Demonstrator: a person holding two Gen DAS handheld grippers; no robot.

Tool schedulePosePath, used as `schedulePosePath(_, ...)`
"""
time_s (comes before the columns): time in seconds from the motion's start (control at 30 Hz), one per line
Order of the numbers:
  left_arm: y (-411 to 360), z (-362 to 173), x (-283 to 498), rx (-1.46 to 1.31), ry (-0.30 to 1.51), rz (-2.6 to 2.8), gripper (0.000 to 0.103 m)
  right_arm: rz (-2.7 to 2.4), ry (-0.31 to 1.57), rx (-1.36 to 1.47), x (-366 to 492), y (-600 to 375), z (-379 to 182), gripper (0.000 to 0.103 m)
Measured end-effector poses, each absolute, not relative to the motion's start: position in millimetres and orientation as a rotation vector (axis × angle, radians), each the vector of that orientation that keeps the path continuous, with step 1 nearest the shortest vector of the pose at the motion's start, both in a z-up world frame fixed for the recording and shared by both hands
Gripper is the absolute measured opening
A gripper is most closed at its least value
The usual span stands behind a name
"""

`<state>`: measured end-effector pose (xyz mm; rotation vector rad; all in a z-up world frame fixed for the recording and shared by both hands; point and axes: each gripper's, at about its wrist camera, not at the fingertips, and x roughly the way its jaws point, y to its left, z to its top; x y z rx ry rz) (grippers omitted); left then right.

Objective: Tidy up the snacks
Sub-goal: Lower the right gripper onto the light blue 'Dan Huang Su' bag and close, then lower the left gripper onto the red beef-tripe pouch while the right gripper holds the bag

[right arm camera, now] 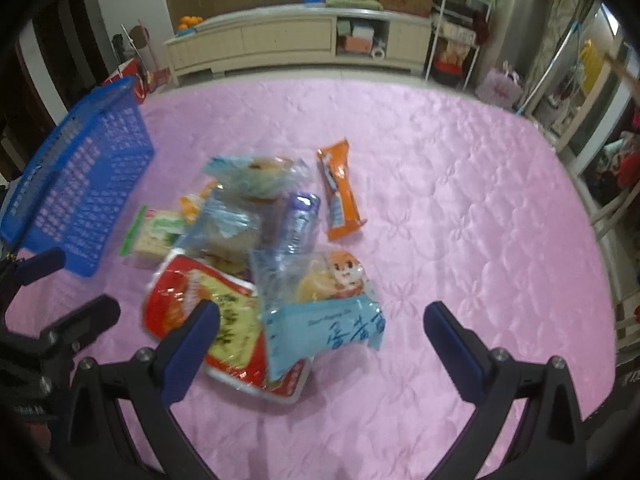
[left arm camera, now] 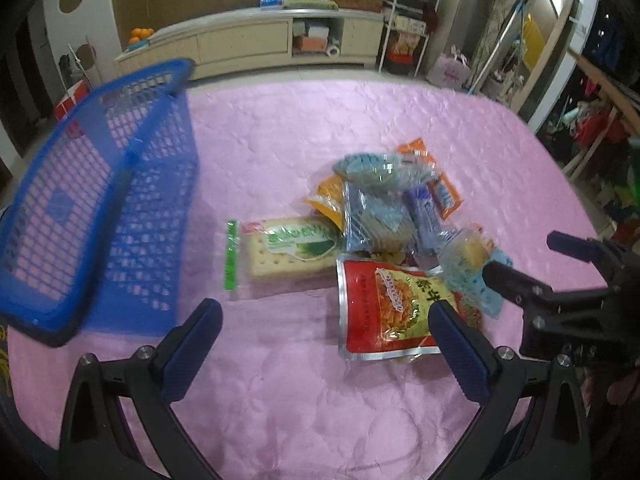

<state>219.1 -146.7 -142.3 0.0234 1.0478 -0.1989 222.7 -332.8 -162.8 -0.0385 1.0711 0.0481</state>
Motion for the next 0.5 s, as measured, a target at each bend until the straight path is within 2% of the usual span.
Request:
schedulePosePath(0.23, -155.4, -170.9, 236.2, 0.034, 1.112, -0.194, 0.102, 0.115, 1.166, 0.021, 248.6, -344.0, -199.3, 0.102)
schedulePosePath(0.27, -156.5, -175.2, 238.5, 0.039, 1.121, -0.191, 0.102, 0.131, 1.171, 0.042, 250.5, -345.3, -201.4, 0.097)
schedulePosePath(0.3, -156.9, -177.8, 240.9, 0.042, 1.128, -0.192, 0.102, 0.160, 1.178, 0.078, 251.8, -347.2, -203.3, 0.084)
schedulePosePath(0.4, -158.2, -183.4, 244.3, 0.048, 1.144, -0.201, 0.102, 0.175, 1.166, 0.073, 250.3, -347.9, -201.6, 0.075)
schedulePosePath(0.5, -162.2, -186.7, 247.4, 0.049, 1.147, -0.213, 0.102, 0.168, 1.136, 0.103, 240.4, -353.8, -193.5, 0.071)
